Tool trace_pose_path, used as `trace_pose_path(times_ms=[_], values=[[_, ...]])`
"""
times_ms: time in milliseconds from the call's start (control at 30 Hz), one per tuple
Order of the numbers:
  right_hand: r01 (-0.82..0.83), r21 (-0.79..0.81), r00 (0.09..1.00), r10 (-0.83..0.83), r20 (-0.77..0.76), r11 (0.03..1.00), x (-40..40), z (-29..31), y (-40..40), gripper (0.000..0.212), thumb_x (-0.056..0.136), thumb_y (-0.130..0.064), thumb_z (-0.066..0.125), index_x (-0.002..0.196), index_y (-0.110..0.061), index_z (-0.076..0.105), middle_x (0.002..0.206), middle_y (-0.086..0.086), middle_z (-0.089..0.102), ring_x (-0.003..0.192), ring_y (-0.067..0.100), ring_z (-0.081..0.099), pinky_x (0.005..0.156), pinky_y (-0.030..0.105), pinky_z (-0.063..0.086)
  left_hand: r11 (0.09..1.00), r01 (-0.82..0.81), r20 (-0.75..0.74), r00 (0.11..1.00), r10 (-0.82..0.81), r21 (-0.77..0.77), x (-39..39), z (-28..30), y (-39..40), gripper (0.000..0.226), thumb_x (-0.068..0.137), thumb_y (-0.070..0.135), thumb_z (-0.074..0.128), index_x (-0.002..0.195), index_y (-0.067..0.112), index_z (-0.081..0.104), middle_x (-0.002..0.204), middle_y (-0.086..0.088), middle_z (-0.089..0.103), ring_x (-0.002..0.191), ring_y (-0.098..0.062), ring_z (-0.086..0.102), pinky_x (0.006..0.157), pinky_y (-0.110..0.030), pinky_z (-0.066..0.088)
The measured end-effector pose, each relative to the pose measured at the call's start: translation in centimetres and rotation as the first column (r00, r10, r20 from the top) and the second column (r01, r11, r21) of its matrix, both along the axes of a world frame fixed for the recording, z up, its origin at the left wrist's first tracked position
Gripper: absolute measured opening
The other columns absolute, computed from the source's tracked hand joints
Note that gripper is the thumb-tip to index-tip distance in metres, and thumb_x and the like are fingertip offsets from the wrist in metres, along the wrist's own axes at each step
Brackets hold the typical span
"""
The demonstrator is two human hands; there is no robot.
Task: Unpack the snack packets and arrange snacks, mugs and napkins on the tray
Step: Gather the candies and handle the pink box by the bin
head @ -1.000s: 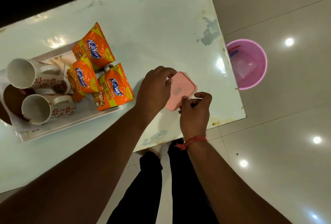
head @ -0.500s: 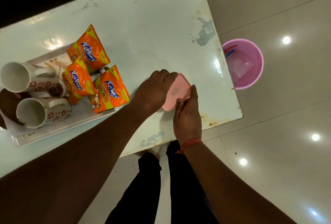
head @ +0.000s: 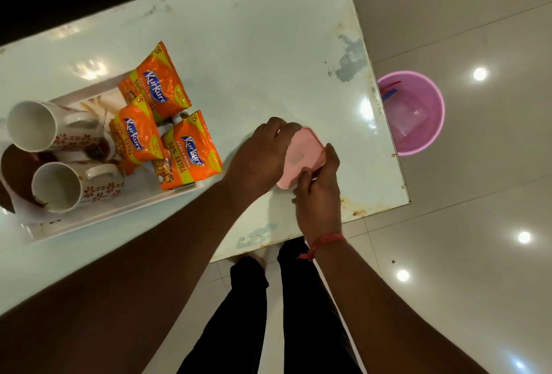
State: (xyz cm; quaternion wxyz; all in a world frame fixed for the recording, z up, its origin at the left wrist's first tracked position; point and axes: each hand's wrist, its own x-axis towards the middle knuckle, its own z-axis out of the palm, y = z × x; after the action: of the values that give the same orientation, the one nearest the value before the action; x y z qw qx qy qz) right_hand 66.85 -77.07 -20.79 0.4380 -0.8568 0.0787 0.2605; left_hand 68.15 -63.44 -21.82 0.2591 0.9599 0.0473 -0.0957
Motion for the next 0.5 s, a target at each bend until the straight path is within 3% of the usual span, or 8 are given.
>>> trace_pose_path(times_ms=[100,167,300,500], values=[[0.055,0.026,0.998,-0.056,0.026,0.998,1.2,0.9,0.0,0.066,0.097,-0.017,0.050,0.151,-0.032,0.015,0.117,0.000,0.059,0.090,0.006,0.065,0.084,0.035,0.057,0.980,-0.177,-0.024,0.984,0.176,-0.087,-0.6,1.4,-0.4,0.041,0.099,0.021,0.050,0.139,0.014,0.045,0.133,-0.012,0.054,0.117,-0.027,0.056,0.092,-0.040,0.053],[0.037,0.040,0.997,-0.039,0.062,0.999,2.5,1.8,0.9,0.061,0.096,-0.012,0.053,0.149,-0.026,0.026,0.120,-0.003,0.058,0.089,0.001,0.064,0.081,0.029,0.057,0.946,-0.296,-0.014,0.955,0.297,-0.134,-0.9,2.4,-0.5,0.039,0.101,0.027,0.048,0.138,0.014,0.047,0.138,-0.011,0.052,0.122,-0.025,0.054,0.096,-0.033,0.048],[-0.156,0.045,0.967,0.143,0.212,0.987,5.0,2.0,4.4,0.042,0.092,-0.004,0.054,0.131,-0.018,0.052,0.125,0.001,0.058,0.104,0.015,0.062,0.087,0.039,0.057,0.806,-0.554,-0.068,0.830,0.553,-0.208,-0.6,3.4,0.9,0.041,0.103,0.030,0.044,0.140,0.012,0.046,0.147,-0.011,0.043,0.131,-0.024,0.046,0.095,-0.023,0.040],[-0.316,0.049,0.920,0.293,0.262,0.948,7.3,0.6,8.8,0.049,0.084,0.001,0.046,0.128,-0.018,0.056,0.122,-0.001,0.060,0.105,0.018,0.061,0.086,0.039,0.056,0.728,-0.668,-0.158,0.744,0.649,-0.153,0.3,3.1,3.6,0.051,0.104,0.030,0.038,0.150,0.010,0.029,0.159,-0.014,0.023,0.144,-0.028,0.029,0.108,-0.031,0.036]])
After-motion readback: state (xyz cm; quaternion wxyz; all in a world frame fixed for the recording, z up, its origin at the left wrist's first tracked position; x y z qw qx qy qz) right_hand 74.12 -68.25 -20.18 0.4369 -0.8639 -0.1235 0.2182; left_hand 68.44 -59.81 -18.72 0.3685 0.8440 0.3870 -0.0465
